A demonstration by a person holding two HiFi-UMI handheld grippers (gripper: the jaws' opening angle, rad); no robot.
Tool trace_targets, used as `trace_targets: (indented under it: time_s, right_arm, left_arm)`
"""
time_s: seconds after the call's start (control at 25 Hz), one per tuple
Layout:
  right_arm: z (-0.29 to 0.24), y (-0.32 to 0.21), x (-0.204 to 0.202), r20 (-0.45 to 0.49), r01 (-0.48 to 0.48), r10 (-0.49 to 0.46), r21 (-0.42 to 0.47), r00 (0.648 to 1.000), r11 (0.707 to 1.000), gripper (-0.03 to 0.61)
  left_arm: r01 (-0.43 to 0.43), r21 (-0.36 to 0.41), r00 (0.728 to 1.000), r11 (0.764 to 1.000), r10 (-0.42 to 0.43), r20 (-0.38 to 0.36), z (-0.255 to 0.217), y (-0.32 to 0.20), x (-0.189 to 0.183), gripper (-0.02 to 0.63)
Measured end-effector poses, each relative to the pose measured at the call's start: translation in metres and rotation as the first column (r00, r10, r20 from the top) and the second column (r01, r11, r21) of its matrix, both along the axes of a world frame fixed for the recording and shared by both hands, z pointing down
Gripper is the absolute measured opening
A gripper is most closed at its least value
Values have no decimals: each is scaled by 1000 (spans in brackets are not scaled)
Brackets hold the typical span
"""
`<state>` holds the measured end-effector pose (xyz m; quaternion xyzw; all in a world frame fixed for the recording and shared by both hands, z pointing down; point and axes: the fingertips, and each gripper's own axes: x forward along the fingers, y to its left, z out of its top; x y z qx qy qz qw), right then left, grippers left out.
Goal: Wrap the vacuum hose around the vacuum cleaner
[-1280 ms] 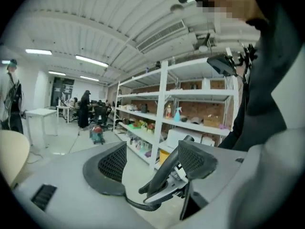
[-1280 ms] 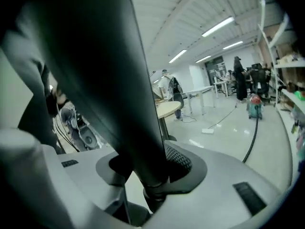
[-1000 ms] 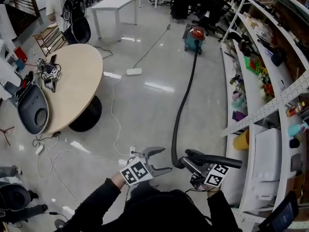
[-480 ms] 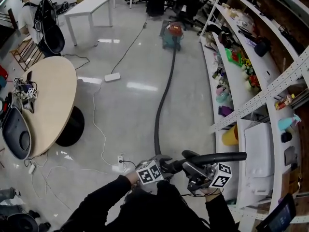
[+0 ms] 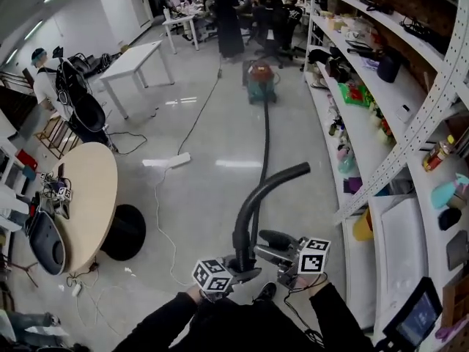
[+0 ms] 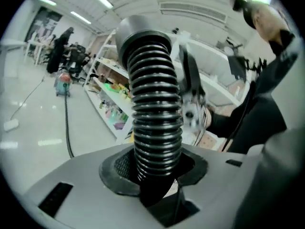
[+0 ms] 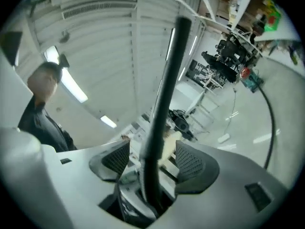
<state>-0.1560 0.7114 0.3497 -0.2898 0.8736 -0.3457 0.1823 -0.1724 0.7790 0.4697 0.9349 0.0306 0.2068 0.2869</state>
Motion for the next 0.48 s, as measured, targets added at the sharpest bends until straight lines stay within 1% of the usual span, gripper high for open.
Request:
trace_targets:
  time_s: [0.04,0.08,0.12,0.2,0.24,0.28,0.32,0.36,0.4,0.44,0.48]
  right_arm:
    - [27,6,8,-102,28,-32,-31,994,999,290]
    - [51,15,16,-176,58,-68,-63,982,996,290]
    - [70,25,23,-224,85,-104,-91,969,992,290]
    - [97,48,27,-296,126,-156,-118,942,985,290]
    - [106,56,26,-347,138,-169,-113,923,984,290]
    - [114,60,25,-415,146,-172,-95,893,985,290]
    - [122,59,23,-497,156,-168,-67,851,986,292]
    - [130,56,21,-585,173,-161,-36,795,984,299]
    - [138,51,20,-665,196,-152,-10,731,981,302]
    - [145,45,18,-729,218,-144,8,669,976,304]
    - [151,37,18,-777,240,-137,19,614,971,304]
  left_arm:
    - [47,-56,999,997,-48,-23,-6,-13,8,172]
    - [80,-104,996,991,-85,-42,-12,-26,16,170]
    - [98,-139,993,986,-106,-52,-18,-37,23,168]
    - [96,-173,993,980,-106,-51,-29,-50,33,163]
    - [87,-180,994,980,-97,-50,-34,-55,37,161]
    - [78,-184,995,980,-89,-54,-40,-58,41,160]
    - [70,-184,994,980,-83,-64,-47,-63,46,160]
    - [59,-184,994,981,-74,-76,-55,-66,51,160]
    - [41,-185,994,982,-58,-88,-62,-68,57,160]
    - [17,-189,994,982,-36,-99,-69,-68,63,160]
    - [-8,-198,994,980,-13,-108,-76,-68,68,160]
